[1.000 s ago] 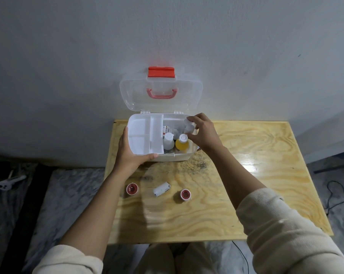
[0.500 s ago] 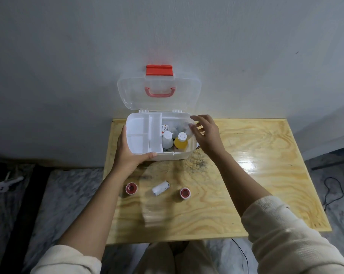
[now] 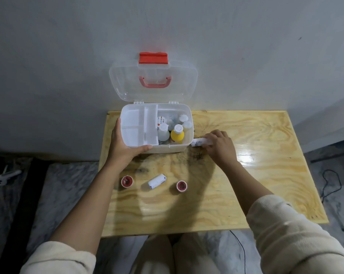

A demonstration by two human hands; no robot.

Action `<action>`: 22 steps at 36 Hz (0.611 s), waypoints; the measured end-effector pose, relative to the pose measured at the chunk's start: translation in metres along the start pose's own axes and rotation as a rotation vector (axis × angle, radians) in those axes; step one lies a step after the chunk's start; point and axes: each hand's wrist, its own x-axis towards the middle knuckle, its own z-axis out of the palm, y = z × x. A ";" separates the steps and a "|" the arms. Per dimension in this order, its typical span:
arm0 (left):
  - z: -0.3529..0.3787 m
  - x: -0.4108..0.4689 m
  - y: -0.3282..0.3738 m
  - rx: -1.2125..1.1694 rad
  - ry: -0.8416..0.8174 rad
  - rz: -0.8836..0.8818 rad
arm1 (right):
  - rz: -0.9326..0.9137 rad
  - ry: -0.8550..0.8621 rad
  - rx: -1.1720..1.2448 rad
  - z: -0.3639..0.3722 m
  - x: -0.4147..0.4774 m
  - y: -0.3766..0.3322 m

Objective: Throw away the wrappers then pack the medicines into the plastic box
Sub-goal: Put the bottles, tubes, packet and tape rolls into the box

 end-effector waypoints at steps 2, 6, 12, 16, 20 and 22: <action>-0.001 0.001 -0.001 0.001 -0.002 -0.006 | 0.014 -0.004 0.026 0.002 -0.015 0.003; -0.002 0.001 0.000 -0.005 -0.008 -0.010 | -0.015 -0.010 0.117 0.012 -0.048 0.000; -0.002 0.003 -0.004 0.022 0.004 -0.020 | -0.193 -0.132 0.165 0.023 -0.069 -0.033; -0.003 0.004 -0.008 0.035 0.004 -0.031 | -0.312 -0.199 0.187 0.030 -0.065 -0.064; -0.003 0.004 -0.009 0.041 0.000 -0.048 | -0.346 -0.222 0.205 0.033 -0.059 -0.090; -0.002 0.003 -0.008 0.048 0.009 -0.051 | -0.354 -0.248 0.227 0.035 -0.057 -0.098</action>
